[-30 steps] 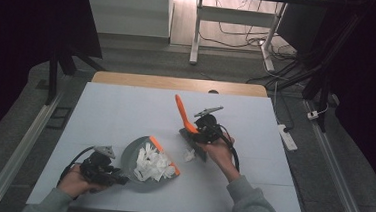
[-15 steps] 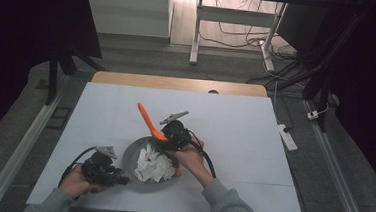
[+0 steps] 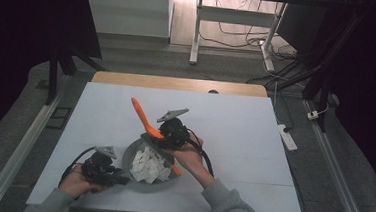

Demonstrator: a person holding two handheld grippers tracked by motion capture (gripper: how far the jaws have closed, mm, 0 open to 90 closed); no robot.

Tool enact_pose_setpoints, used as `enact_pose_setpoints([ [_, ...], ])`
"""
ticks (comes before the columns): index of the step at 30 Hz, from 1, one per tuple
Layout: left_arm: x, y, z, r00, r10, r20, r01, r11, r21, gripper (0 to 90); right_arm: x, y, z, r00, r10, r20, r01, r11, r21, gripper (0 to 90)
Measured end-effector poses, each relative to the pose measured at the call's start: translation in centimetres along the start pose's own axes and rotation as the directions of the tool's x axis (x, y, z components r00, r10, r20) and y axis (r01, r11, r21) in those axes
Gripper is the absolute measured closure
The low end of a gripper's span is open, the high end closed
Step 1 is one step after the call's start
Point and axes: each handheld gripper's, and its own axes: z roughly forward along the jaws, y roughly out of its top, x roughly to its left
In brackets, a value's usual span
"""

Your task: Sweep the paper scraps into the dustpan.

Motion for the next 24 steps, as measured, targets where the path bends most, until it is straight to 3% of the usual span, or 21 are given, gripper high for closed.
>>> enact_pose_setpoints([
  [24, 0.0, -0.1, -0.3, 0.9996, -0.015, -0.025, 0.014, 0.9990, -0.041, 61.2, -2.6, -1.2, -3.3, 0.9979, 0.056, 0.031, -0.053, 0.994, -0.094, 70.4],
])
